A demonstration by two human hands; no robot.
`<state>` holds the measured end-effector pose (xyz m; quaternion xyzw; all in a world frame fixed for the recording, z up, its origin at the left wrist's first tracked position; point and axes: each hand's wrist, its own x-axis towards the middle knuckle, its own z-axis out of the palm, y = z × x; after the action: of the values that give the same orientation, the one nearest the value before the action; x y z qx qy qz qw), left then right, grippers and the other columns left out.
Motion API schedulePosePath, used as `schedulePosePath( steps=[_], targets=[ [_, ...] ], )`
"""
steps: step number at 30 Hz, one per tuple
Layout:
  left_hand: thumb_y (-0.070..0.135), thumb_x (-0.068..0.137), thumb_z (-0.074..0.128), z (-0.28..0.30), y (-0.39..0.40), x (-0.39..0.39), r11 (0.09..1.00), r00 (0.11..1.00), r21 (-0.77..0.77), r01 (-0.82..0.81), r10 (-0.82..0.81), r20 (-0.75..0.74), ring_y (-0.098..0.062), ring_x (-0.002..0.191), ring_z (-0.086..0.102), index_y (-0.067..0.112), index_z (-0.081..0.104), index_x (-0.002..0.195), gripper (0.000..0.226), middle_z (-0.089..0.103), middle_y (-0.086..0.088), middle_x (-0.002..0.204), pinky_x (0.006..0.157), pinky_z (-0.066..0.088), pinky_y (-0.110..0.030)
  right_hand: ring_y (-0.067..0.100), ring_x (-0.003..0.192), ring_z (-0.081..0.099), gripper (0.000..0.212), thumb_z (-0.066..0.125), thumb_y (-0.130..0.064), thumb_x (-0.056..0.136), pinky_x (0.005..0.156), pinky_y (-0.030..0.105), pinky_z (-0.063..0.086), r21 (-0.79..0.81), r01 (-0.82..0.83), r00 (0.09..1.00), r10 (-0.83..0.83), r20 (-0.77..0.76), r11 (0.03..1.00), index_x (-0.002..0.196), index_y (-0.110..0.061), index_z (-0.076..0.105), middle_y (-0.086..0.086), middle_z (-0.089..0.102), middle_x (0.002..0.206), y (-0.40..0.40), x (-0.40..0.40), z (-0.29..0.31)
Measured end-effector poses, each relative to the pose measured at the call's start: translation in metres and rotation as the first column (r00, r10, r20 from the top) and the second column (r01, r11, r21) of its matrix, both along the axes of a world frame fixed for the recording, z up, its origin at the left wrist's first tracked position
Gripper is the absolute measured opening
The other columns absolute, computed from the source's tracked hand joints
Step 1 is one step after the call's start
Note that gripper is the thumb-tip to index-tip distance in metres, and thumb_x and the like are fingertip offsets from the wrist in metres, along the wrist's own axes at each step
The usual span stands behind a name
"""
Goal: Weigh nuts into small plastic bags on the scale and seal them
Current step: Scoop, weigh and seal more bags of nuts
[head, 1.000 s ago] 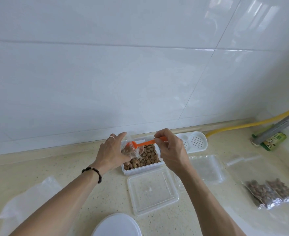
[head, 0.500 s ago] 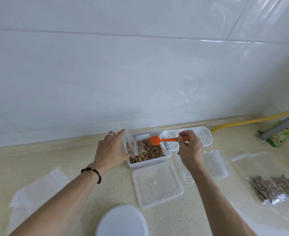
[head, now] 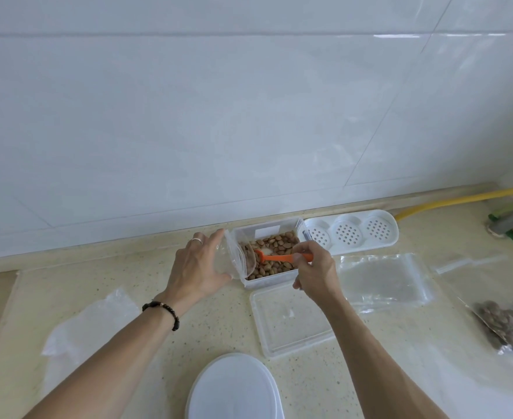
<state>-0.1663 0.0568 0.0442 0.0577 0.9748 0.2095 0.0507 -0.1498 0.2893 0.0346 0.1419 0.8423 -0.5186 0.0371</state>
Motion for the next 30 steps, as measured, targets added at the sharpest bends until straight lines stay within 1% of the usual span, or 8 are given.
schedulePosePath(
  steps=[4, 8, 13, 18, 22, 24, 26, 30],
  targets=[
    [0.033, 0.069, 0.077, 0.000, 0.002, -0.001, 1.000, 1.000, 0.002, 0.006, -0.006, -0.021, -0.025, 0.100, 0.055, 0.026, 0.031, 0.147, 0.090, 0.048, -0.006, 0.111, 0.084, 0.048, -0.033, 0.016, 0.046, 0.063, 0.015, 0.044, -0.009, 0.101, 0.048, 0.026, 0.051, -0.162, 0.216, 0.976, -0.206, 0.074, 0.963, 0.110, -0.012, 0.056, 0.015, 0.067, 0.080, 0.005, -0.001, 0.002],
    [0.035, 0.069, 0.077, -0.001, 0.005, -0.004, 1.000, 0.999, -0.008, 0.012, -0.013, -0.032, -0.025, 0.097, 0.054, 0.027, 0.032, 0.145, 0.089, 0.046, -0.004, 0.107, 0.081, 0.049, -0.033, 0.017, 0.046, 0.063, 0.013, 0.048, -0.008, 0.101, 0.050, 0.029, 0.052, -0.281, 0.356, 0.934, -0.337, 0.116, 0.891, 0.110, -0.011, 0.056, 0.010, 0.065, 0.063, 0.013, 0.000, 0.002],
    [0.034, 0.071, 0.075, 0.001, 0.012, -0.011, 0.997, 0.999, -0.078, 0.016, -0.019, -0.033, -0.023, 0.101, 0.052, 0.027, 0.032, 0.143, 0.085, 0.045, -0.004, 0.110, 0.067, 0.044, -0.027, 0.013, 0.044, 0.059, 0.014, 0.048, -0.007, 0.100, 0.050, 0.026, 0.051, -0.357, 0.433, 0.901, -0.403, 0.160, 0.828, 0.111, -0.011, 0.056, 0.014, 0.071, 0.084, 0.026, 0.004, 0.010],
    [0.036, 0.072, 0.073, 0.006, 0.023, -0.018, 0.992, 0.999, -0.124, 0.029, -0.034, -0.037, -0.024, 0.099, 0.053, 0.026, 0.033, 0.142, 0.081, 0.045, -0.004, 0.109, 0.064, 0.043, -0.029, 0.011, 0.044, 0.057, 0.016, 0.049, -0.006, 0.099, 0.051, 0.026, 0.050, -0.405, 0.411, 0.907, -0.413, 0.087, 0.817, 0.112, -0.009, 0.057, 0.014, 0.070, 0.084, 0.039, 0.000, 0.038],
    [0.037, 0.072, 0.073, 0.010, 0.029, -0.022, 0.991, 0.999, -0.130, 0.025, -0.028, -0.021, -0.024, 0.103, 0.053, 0.025, 0.032, 0.143, 0.084, 0.046, -0.005, 0.114, 0.071, 0.047, -0.032, 0.012, 0.044, 0.058, 0.014, 0.049, -0.007, 0.099, 0.048, 0.025, 0.050, -0.321, 0.294, 0.945, -0.323, -0.042, 0.900, 0.110, -0.010, 0.057, 0.014, 0.066, 0.076, 0.036, -0.004, 0.066],
    [0.035, 0.071, 0.074, 0.011, 0.031, -0.023, 0.994, 1.000, -0.103, 0.017, -0.018, -0.011, -0.022, 0.103, 0.054, 0.025, 0.031, 0.144, 0.086, 0.047, -0.005, 0.116, 0.071, 0.049, -0.031, 0.012, 0.044, 0.059, 0.012, 0.050, -0.008, 0.099, 0.046, 0.024, 0.050, -0.209, 0.193, 0.969, -0.219, -0.110, 0.959, 0.107, -0.013, 0.057, 0.014, 0.064, 0.074, 0.027, -0.004, 0.075],
    [0.035, 0.070, 0.076, 0.011, 0.032, -0.022, 0.998, 1.000, -0.066, 0.005, -0.004, 0.006, -0.021, 0.105, 0.054, 0.025, 0.030, 0.145, 0.088, 0.046, -0.005, 0.119, 0.072, 0.049, -0.030, 0.021, 0.048, 0.062, 0.011, 0.051, -0.010, 0.098, 0.047, 0.032, 0.052, -0.060, 0.043, 0.981, -0.054, -0.184, 0.997, 0.104, -0.016, 0.058, 0.009, 0.064, 0.079, 0.015, -0.003, 0.080],
    [0.038, 0.072, 0.076, 0.012, 0.033, -0.022, 1.000, 0.999, -0.022, -0.014, 0.015, 0.032, -0.021, 0.109, 0.052, 0.024, 0.027, 0.147, 0.091, 0.046, -0.005, 0.121, 0.076, 0.050, -0.030, 0.025, 0.055, 0.058, 0.008, 0.053, -0.013, 0.098, 0.052, 0.040, 0.049, 0.210, -0.184, 0.919, 0.243, -0.309, 0.960, 0.103, -0.016, 0.058, 0.000, 0.067, 0.081, 0.000, 0.002, 0.080]
  ],
)
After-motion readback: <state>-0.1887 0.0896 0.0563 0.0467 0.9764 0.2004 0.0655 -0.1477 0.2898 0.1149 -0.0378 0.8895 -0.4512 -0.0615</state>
